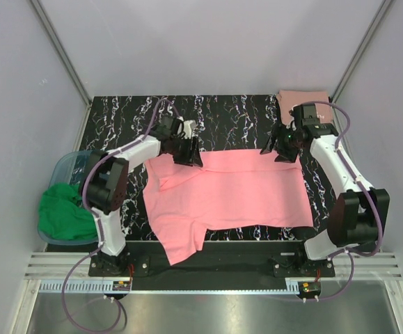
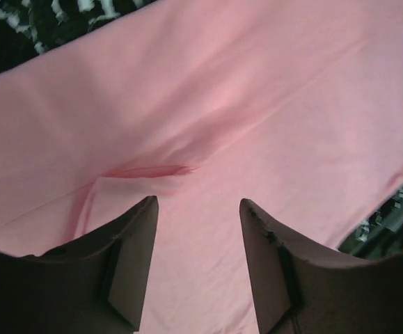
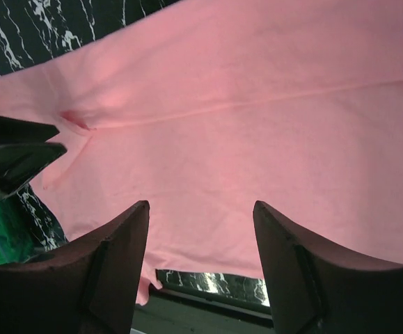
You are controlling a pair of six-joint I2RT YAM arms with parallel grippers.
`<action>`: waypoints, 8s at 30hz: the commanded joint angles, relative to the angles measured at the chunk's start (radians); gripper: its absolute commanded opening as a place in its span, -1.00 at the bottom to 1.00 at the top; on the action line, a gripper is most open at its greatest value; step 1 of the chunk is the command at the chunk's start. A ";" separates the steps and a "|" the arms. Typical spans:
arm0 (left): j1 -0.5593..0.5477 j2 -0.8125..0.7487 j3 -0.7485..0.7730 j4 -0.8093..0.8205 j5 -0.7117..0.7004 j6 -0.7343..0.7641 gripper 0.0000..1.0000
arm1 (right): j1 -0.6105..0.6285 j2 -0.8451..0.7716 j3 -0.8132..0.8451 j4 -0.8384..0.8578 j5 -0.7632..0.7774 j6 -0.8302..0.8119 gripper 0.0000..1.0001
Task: Fold and stack the t-shirts
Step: Fold the tshirt
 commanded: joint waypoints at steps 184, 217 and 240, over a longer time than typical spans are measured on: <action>0.136 -0.208 0.165 -0.433 -0.539 -0.128 0.08 | -0.179 0.269 0.412 -0.264 0.293 -0.088 0.78; -0.505 -0.701 -0.708 -0.407 -0.605 -0.776 -0.04 | 0.074 -0.198 0.027 -0.263 0.118 -0.080 0.35; -0.510 -0.695 -0.698 -0.438 -0.648 -0.790 -0.47 | 0.072 -0.196 -0.048 -0.244 0.144 -0.008 0.36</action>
